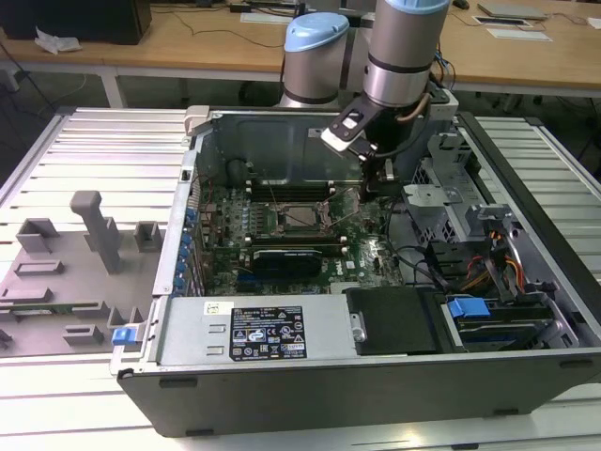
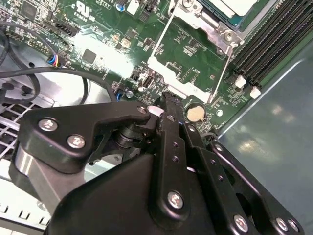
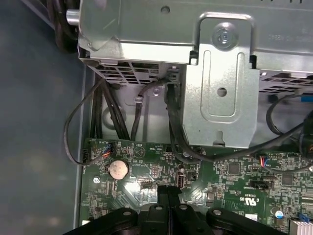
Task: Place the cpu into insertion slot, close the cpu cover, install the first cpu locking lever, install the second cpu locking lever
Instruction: 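Close the cpu cover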
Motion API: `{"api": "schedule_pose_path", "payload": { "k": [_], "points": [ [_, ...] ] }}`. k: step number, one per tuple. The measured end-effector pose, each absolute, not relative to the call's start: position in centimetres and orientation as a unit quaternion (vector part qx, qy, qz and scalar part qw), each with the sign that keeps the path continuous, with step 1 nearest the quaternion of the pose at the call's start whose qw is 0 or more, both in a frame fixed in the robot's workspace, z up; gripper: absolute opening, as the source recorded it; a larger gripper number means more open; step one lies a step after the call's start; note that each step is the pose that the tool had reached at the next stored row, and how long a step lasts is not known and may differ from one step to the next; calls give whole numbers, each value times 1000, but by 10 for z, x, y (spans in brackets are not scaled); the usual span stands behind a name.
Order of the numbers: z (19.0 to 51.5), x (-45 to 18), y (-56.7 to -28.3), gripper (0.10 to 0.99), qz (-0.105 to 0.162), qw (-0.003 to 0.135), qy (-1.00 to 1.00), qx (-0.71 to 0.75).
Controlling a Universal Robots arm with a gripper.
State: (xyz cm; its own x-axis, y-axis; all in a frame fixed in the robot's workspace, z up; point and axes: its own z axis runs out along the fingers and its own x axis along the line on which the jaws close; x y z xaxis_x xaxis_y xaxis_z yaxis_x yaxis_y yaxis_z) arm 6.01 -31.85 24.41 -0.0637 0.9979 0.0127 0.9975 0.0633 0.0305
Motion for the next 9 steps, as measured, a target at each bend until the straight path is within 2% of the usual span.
{"api": "schedule_pose_path", "payload": {
  "k": [5, 9],
  "points": [
    [242, 60, -318, 106, 15, 5, 729, 684],
    [242, 62, -318, 106, -3, -18, 729, 684]
  ]
}}
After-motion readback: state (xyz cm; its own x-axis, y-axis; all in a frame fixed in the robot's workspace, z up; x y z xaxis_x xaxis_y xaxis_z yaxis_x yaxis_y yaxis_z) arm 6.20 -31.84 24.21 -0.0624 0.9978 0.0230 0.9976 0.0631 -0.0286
